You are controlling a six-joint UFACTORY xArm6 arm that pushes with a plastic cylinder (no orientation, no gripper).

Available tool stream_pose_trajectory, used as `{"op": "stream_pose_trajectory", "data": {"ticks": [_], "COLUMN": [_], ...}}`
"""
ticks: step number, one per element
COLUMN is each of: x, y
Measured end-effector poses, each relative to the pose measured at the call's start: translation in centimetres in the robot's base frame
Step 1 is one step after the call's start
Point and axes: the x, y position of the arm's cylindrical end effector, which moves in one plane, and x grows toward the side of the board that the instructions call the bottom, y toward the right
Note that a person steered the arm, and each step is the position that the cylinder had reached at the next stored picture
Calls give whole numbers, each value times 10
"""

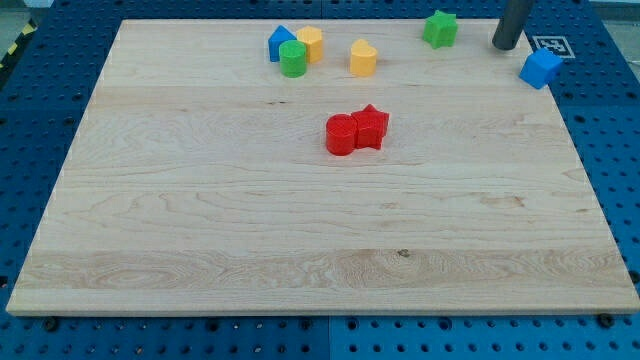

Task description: Move the blue cube to the bottom right side of the board

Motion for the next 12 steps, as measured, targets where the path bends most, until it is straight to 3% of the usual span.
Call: {"op": "stream_pose_trajectory", "data": {"ticks": [2,4,8,10,12], "x": [30,68,73,119,106], "y": [59,15,-24,-31,-74]}}
